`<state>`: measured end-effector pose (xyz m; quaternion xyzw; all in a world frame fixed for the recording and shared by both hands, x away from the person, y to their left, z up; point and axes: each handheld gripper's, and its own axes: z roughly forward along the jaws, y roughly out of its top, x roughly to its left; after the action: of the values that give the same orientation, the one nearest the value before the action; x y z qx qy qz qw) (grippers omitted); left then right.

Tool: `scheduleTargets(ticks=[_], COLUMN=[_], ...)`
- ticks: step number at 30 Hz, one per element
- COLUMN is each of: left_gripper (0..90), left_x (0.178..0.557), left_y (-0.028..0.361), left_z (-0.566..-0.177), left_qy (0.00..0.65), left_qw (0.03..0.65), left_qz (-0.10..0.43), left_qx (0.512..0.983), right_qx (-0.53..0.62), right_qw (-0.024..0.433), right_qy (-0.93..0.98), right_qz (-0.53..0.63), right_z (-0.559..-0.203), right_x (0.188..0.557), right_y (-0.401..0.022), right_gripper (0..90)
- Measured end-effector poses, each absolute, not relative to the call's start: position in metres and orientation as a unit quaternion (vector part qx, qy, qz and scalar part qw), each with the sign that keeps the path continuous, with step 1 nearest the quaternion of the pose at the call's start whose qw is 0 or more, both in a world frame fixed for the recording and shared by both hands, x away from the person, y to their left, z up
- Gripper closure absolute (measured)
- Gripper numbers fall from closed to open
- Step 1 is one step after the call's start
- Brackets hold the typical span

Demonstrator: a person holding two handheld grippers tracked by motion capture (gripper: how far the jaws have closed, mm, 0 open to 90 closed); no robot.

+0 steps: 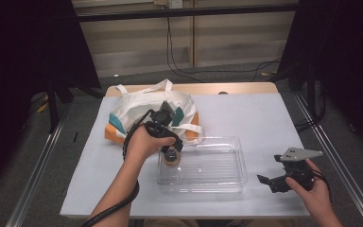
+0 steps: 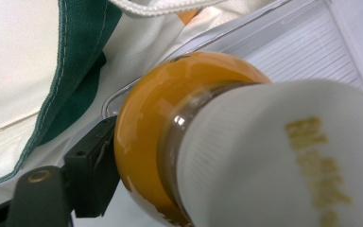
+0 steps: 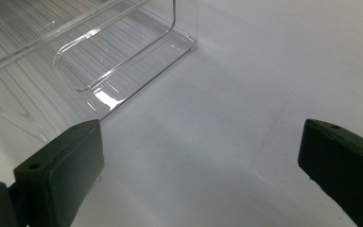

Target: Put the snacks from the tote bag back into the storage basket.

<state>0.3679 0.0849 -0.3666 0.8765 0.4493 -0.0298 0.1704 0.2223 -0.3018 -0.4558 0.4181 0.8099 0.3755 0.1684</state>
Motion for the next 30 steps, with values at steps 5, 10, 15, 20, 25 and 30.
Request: scheduleTargets(ticks=[5,10,15,20,25,30], left_gripper=[13.5,12.5,12.2,12.3,12.1,12.1], left_x=[0.367,0.366,0.363,0.361,0.359,0.356], left_y=[0.088,0.090,0.093,0.096,0.101,0.106], left_z=[-0.366,-0.365,-0.366,-0.366,-0.366,-0.365], left_qy=[0.443,0.441,0.445,0.443,0.436,0.440], left_qw=[0.174,0.178,0.184,0.189,0.192,0.203], left_qz=[-0.027,-0.030,-0.030,-0.031,-0.031,-0.030], left_qx=[0.879,0.879,0.876,0.876,0.878,0.874], right_qx=[0.417,0.417,0.417,0.417,0.417,0.420], right_qw=[0.168,0.169,0.168,0.168,0.169,0.166], right_qy=[0.810,0.810,0.811,0.810,0.810,0.809], right_qz=[0.376,0.375,0.375,0.375,0.376,0.375], right_z=[-0.456,-0.456,-0.456,-0.456,-0.456,-0.456], right_x=[0.223,0.222,0.222,0.221,0.222,0.221], right_y=[-0.302,-0.302,-0.302,-0.302,-0.302,-0.302], right_gripper=[0.9,0.9,0.9,0.9,0.9,0.9])
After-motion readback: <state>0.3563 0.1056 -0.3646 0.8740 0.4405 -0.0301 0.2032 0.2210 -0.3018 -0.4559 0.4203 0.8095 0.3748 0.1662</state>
